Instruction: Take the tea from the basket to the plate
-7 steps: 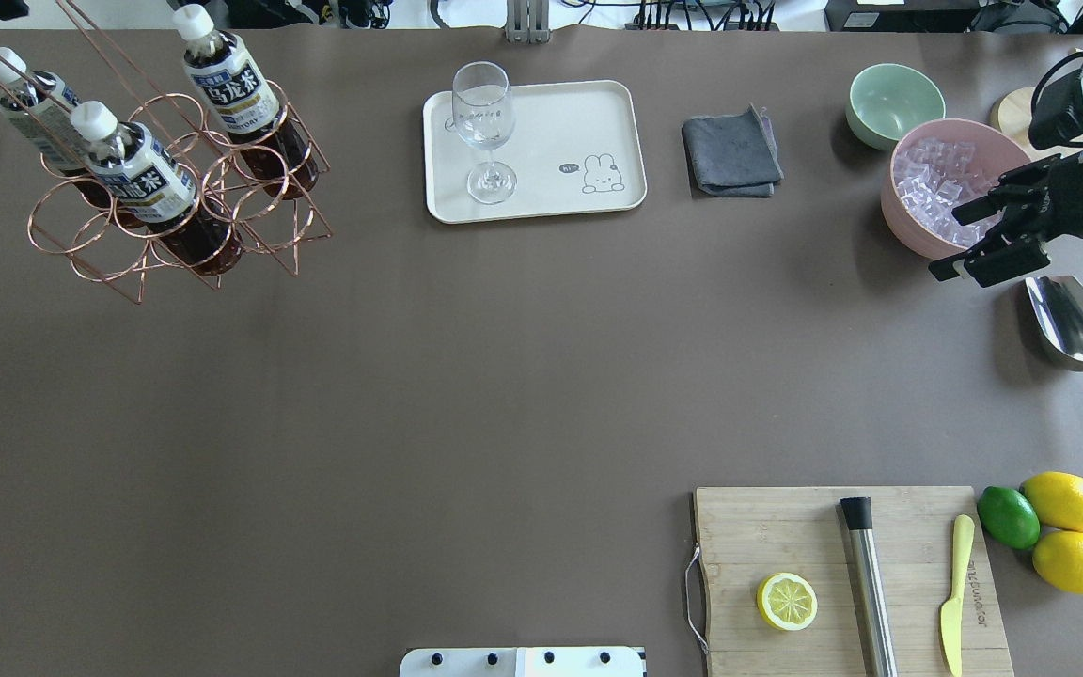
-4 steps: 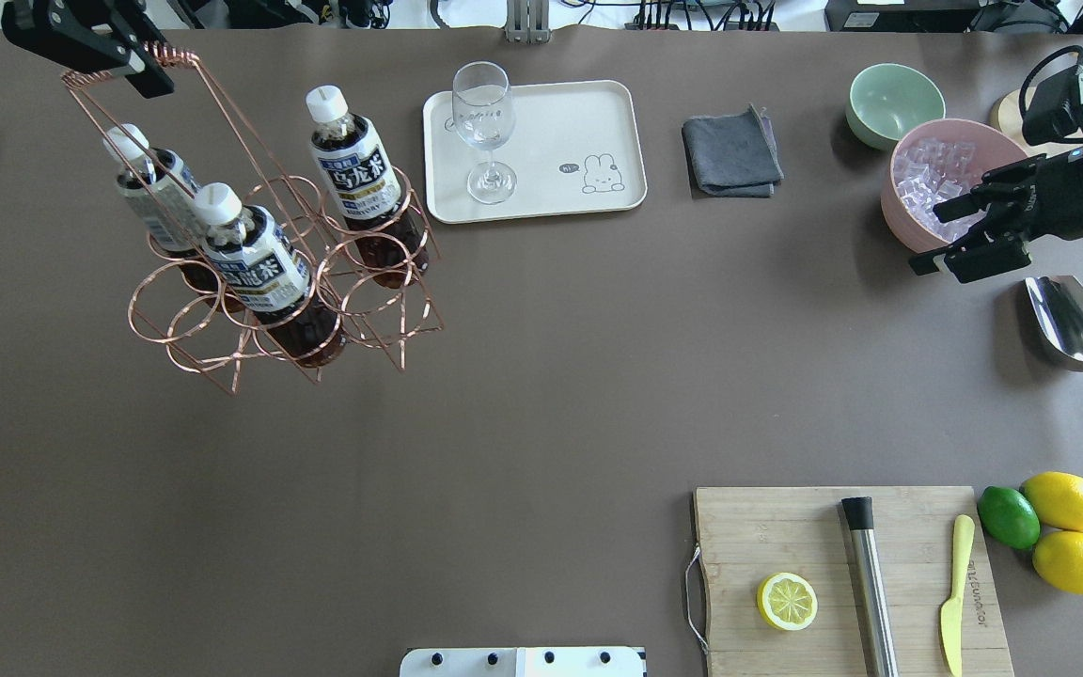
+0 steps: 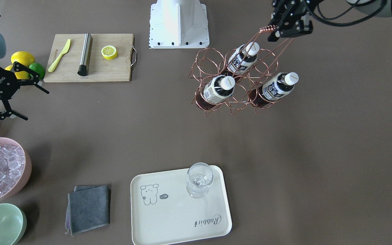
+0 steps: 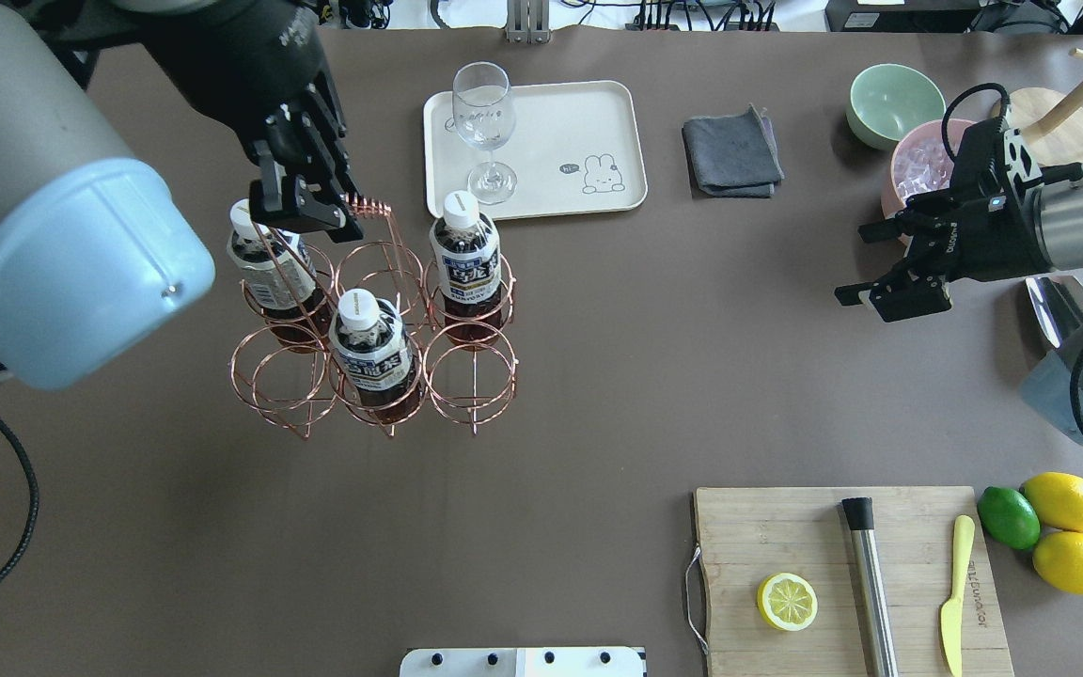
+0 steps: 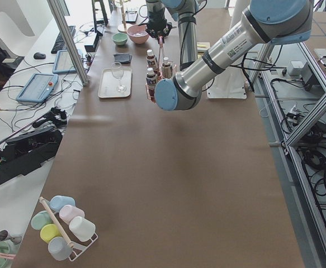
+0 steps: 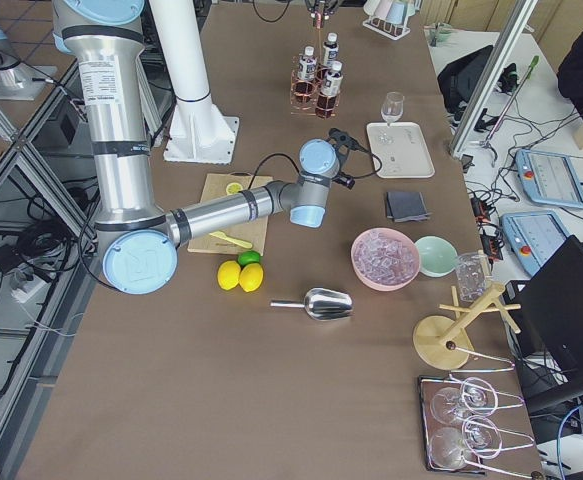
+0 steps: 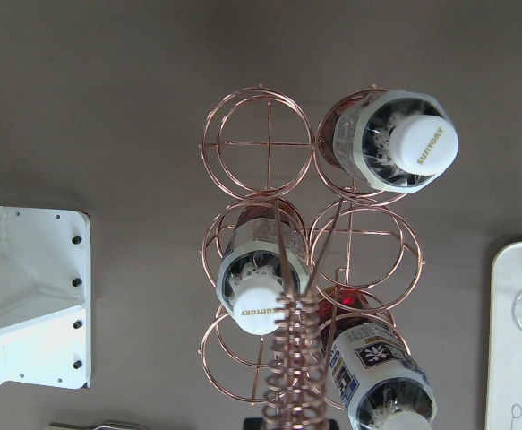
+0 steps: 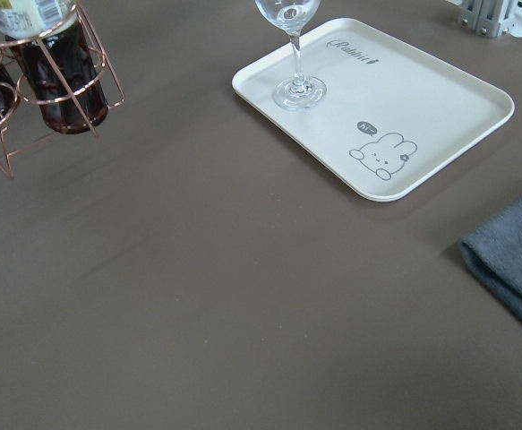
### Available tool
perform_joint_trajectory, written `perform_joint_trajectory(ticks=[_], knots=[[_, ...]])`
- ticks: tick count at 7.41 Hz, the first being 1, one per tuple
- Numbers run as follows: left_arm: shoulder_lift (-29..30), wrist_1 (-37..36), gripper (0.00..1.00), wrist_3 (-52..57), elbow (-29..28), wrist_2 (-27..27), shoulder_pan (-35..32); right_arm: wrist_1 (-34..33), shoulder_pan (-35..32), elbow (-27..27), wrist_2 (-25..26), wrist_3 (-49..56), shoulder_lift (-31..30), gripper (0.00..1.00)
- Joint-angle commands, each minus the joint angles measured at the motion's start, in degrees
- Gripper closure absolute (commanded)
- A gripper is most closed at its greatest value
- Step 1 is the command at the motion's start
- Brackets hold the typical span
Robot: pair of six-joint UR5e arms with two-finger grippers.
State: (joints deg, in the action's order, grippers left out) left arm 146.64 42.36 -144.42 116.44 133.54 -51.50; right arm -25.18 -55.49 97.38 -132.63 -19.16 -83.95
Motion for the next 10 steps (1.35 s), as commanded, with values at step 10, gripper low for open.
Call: perform_joint_trajectory(ticks=[10], knots=[[6.3,5.1,1.00,-2.5,-15.1,-4.3,10.9,21.9,14.4,1.1,26.2,-2.7,6.5,0.00]])
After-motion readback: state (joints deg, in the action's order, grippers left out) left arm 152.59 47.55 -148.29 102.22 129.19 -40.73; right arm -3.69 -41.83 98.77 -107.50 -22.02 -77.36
